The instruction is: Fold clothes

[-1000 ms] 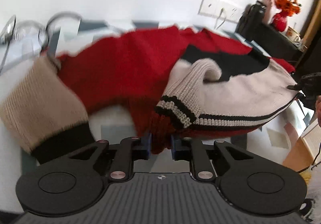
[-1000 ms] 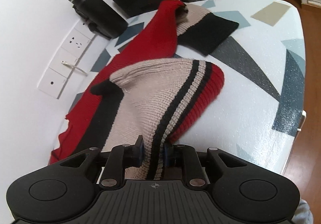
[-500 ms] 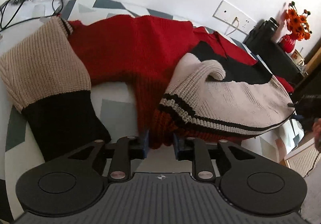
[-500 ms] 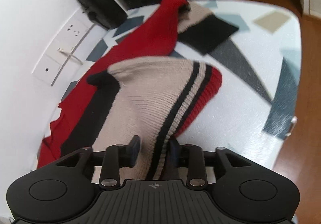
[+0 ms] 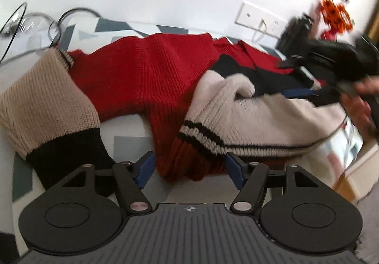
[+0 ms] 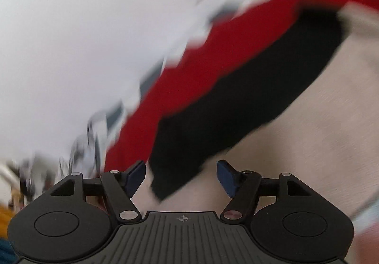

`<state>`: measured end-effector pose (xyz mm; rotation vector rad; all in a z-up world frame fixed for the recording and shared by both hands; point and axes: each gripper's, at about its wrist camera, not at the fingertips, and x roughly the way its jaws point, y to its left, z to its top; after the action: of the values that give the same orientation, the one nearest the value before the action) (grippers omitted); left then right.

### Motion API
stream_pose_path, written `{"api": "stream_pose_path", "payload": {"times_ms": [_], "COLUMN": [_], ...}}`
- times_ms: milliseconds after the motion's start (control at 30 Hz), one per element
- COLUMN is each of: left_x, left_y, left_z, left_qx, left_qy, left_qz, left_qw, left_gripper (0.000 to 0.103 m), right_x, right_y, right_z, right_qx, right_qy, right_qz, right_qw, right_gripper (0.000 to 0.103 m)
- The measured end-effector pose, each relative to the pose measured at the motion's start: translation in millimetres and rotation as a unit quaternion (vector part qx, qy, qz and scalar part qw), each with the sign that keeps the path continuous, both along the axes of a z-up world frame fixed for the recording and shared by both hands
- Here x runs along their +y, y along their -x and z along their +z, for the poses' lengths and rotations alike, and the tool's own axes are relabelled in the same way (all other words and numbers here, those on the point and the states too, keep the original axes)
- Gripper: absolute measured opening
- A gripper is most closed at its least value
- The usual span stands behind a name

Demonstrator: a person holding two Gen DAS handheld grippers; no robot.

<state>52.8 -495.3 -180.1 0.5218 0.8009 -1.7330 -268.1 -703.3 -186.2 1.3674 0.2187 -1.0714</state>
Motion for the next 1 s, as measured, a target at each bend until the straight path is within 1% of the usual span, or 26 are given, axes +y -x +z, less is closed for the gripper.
{"api": "stream_pose_path", "payload": {"times_ms": [67,133,167,200,233,267,333,400,500,600,700,767,833,867,1000], "left_x": [3,5,5,6,6,7,9,12,14,14,14,13,13,12,0], "left_y": [2,0,-2,-3,-4,-5,-8,-15,-29,-40,-46,-49,-52,-54,-52], "left_z": [1,0,0,-1,-2,-3,-2,1,6,9,5,-2,-8,-10,-20], "left_qx": [-0.011,-0.003,0.001,0.005,0.006,0.008,0.017,0.027,0.056,0.098,0.134,0.139,0.145,0.152,0.143], "left_qy": [0.01,0.018,0.021,0.022,0.023,0.024,0.029,0.037,0.05,0.057,0.043,0.031,0.024,0.021,0.013], "left_qz": [-0.011,-0.014,-0.015,-0.015,-0.015,-0.018,-0.024,-0.025,-0.006,0.021,0.027,0.038,0.048,0.052,0.056], "left_qw": [0.9998,0.9997,0.9997,0.9996,0.9996,0.9995,0.9992,0.9986,0.9971,0.9934,0.9897,0.9891,0.9879,0.9868,0.9881], "left_gripper": [0.064,0.055,0.051,0.037,0.025,0.021,0.019,0.018,0.015,0.014,0.016,0.016,0.016,0.016,0.016], "right_x": [-14,-23,-26,-29,-32,-35,-40,-44,-61,-85,-107,-116,-119,-121,-114], "right_y": [-19,-28,-32,-36,-40,-44,-51,-62,-90,-120,-150,-164,-169,-169,-161], "right_z": [-16,-20,-21,-20,-18,-14,-5,9,29,36,23,7,-10,-16,-21], "right_qx": [-0.01,-0.018,-0.021,-0.023,-0.025,-0.022,-0.025,-0.026,-0.03,-0.023,0.006,0.041,0.073,0.082,0.085], "right_qy": [-0.037,-0.04,-0.04,-0.033,-0.026,-0.019,0.001,0.032,0.071,0.092,0.084,0.075,0.063,0.061,0.074], "right_qz": [0.005,-0.003,-0.007,-0.004,0.001,0.006,0.012,0.024,0.047,0.063,0.081,0.097,0.108,0.107,0.121], "right_qw": [0.999,0.999,0.999,0.999,0.999,1.0,1.0,0.999,0.996,0.993,0.993,0.992,0.989,0.989,0.986], "right_gripper": [0.062,0.055,0.047,0.032,0.022,0.01,0.009,0.009,0.008,0.008,0.008,0.008,0.009,0.009,0.009]}}
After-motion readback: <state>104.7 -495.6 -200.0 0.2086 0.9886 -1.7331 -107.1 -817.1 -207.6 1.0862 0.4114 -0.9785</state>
